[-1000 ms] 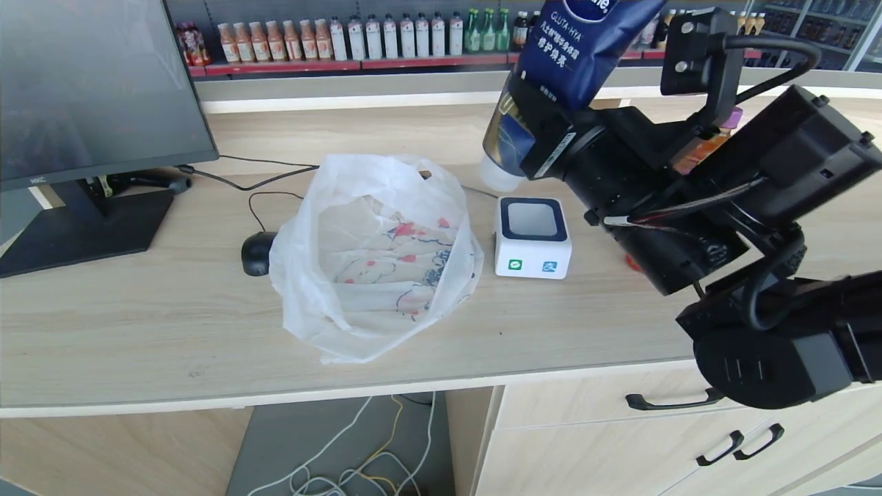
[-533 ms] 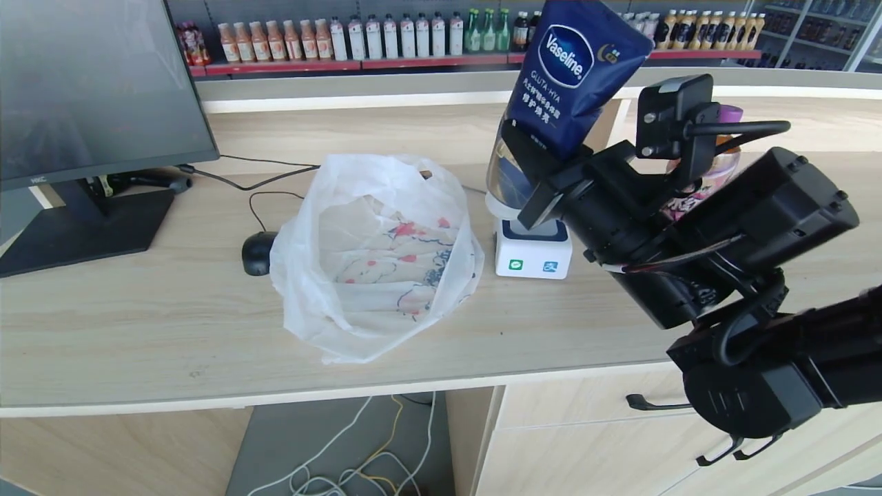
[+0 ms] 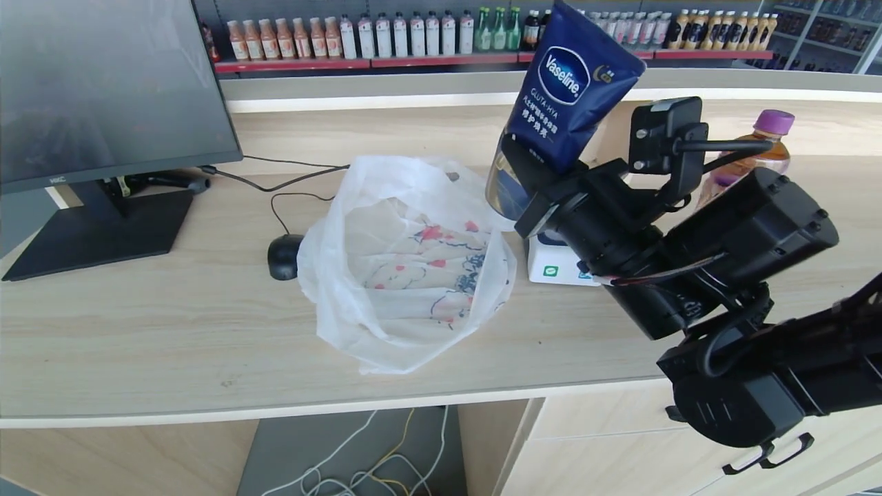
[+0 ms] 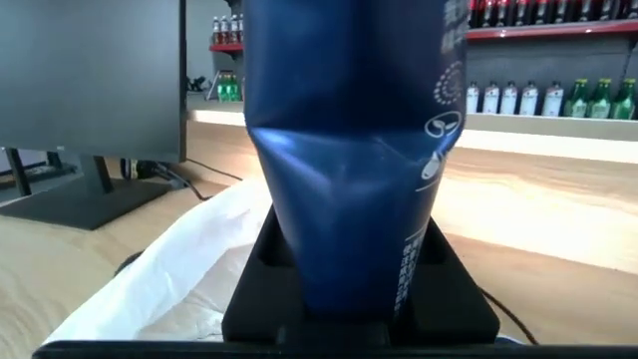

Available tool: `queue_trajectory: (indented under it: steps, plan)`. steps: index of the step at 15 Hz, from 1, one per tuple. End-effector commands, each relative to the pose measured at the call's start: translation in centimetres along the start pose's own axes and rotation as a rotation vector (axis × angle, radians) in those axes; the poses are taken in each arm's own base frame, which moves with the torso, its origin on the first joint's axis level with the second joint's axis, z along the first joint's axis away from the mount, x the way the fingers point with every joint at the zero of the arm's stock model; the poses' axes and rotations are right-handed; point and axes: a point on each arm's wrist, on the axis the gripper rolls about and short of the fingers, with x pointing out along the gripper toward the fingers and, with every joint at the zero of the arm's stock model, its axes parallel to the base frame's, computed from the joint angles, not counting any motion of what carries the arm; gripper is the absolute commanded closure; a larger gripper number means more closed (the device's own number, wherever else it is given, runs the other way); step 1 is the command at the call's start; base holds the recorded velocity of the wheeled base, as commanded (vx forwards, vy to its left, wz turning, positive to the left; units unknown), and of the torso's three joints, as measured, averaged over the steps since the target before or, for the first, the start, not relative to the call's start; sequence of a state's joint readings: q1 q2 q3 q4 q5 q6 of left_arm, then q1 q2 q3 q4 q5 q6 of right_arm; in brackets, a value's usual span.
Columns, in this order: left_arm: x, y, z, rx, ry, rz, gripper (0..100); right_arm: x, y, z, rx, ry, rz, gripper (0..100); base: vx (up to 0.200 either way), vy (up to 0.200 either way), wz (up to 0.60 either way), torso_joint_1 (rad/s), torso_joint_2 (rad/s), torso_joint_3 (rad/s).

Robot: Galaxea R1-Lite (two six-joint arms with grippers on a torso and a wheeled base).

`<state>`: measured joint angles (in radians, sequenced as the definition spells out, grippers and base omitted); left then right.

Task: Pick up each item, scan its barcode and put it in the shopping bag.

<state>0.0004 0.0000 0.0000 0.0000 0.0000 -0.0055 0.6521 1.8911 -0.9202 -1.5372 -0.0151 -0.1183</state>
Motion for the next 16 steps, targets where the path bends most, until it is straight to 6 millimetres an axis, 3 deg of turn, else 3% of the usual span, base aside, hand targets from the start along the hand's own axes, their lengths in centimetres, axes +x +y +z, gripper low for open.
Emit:
queue_trajectory:
  steps: [1,5,16]
  plan:
    - [0.0,0.0,0.0,-0.001,0.0,0.001,0,0.0,-0.1,-0.2,0.001,0.003,-0.011,100,0.0,0.2,0.0,-0.002,0.0,0.007]
    - [0.0,0.0,0.0,0.001,0.0,0.0,0,-0.4,0.0,-0.6,0.018,0.023,-0.009,100,0.0,0.2,0.0,0.001,0.0,0.005]
    - [0.0,0.0,0.0,0.001,0.0,0.0,0,-1.3,0.0,-1.0,0.018,0.086,-0.003,100,0.0,0.0,0.0,0.0,0.0,0.0]
